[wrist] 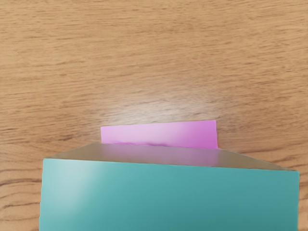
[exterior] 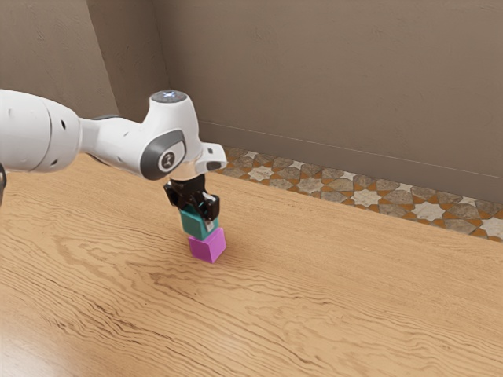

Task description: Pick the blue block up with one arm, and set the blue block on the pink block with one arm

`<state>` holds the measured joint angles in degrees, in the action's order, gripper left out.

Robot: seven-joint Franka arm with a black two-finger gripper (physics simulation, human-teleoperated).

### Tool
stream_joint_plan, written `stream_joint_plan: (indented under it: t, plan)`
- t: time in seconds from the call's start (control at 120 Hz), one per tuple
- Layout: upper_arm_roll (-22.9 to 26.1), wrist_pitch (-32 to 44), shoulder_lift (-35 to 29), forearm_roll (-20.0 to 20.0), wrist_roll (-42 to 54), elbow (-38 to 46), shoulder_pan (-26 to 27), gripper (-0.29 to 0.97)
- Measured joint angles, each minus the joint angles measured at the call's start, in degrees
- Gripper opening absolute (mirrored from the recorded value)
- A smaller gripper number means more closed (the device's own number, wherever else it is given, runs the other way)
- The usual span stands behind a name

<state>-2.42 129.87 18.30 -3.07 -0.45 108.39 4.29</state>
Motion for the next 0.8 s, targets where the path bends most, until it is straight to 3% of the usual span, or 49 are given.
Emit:
stream_joint_plan:
  t: [0.175, 0.442, 0.633, 0.717, 0.8]
  plan:
    - [0.65, 0.16, -0.02, 0.05, -0.81, 0.00, 0.14, 0.33]
    - [0.62, 0.13, -1.82, 2.71, -0.91, 1.03, -0.07, 0.57]
    - [0.54, -0.72, -15.26, 2.70, -0.86, 3.86, 2.81, 0.64]
    - [0.01, -4.06, -22.76, 2.58, -0.80, 2.34, 4.52, 0.65]
    - [0.34, -11.70, -24.99, 1.85, -0.81, -3.75, 1.21, 0.66]
